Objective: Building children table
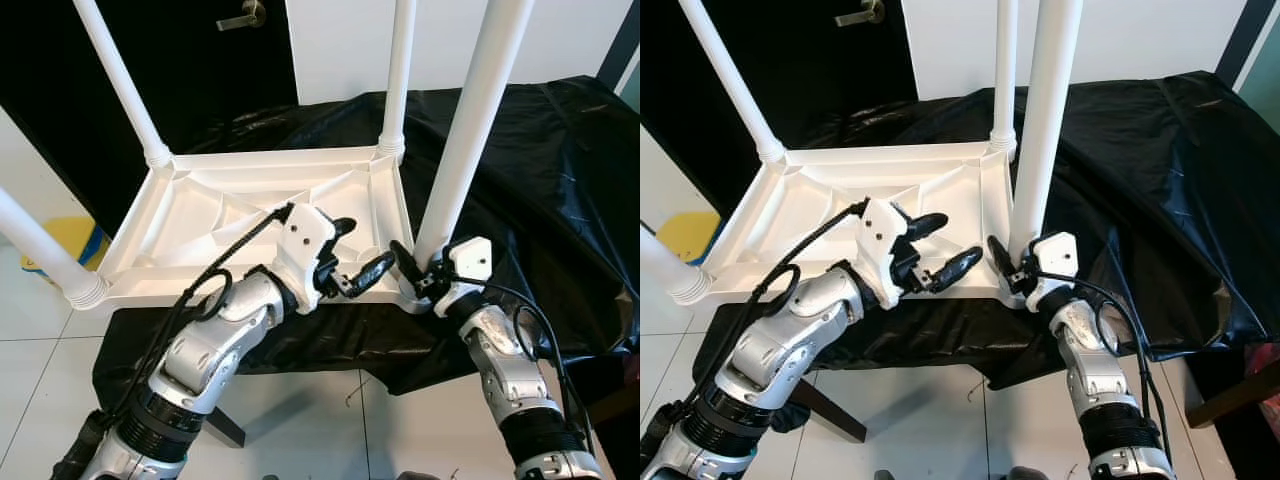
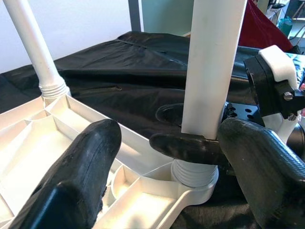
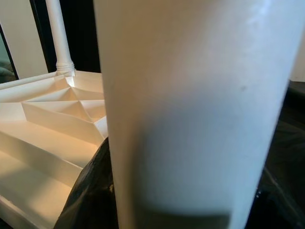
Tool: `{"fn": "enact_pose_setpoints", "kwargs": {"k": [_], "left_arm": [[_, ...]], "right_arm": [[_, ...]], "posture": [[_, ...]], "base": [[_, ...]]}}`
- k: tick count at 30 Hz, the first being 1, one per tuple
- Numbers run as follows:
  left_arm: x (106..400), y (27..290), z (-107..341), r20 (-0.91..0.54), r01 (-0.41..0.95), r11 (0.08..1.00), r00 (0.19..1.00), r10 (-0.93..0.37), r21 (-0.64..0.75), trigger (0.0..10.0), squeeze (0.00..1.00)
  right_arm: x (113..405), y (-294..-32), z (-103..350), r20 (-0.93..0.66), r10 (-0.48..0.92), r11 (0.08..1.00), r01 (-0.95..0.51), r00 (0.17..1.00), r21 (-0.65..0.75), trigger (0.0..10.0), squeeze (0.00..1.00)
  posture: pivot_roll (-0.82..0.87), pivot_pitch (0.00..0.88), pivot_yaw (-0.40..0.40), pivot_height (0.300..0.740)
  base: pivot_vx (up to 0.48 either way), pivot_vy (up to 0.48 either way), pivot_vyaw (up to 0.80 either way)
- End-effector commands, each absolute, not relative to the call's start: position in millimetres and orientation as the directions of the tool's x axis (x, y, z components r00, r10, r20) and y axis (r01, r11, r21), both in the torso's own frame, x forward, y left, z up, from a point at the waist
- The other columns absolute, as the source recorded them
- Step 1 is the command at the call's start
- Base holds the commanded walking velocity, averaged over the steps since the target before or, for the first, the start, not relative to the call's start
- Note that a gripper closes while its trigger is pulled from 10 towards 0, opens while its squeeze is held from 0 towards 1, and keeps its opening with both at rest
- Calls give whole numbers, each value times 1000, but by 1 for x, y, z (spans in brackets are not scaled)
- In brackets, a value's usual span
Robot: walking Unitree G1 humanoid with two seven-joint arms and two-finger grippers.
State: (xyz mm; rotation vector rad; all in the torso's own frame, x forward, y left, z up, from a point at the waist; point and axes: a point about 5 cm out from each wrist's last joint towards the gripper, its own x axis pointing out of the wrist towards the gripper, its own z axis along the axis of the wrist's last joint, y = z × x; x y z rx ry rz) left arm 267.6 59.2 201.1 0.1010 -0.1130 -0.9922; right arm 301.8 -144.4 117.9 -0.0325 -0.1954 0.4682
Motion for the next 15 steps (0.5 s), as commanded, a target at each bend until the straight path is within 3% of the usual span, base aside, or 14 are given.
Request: {"fn": "enact_pose_setpoints", "kwargs": {"k": [1,7,15], "left_arm": [[264,59,201,40,873,466,465,-884,144,10000,0],[264,59,202,42,872,469,468,-883,144,10000,0],[264,60,202,45,867,476,475,-879,145,10000,0]], "right_arm": [[292,-139,80,14,455,889,-455,890,45,10000,0],[290,-138,79,13,457,889,-457,889,34,10000,0],[284,-131,83,63,271,962,-272,960,11,10000,0]], "posture": [[-86,48,73,740],[-86,46,71,740],[-83,53,62,740]], "base": [[0,0,0],[0,0,0],[0,0,0]]}}
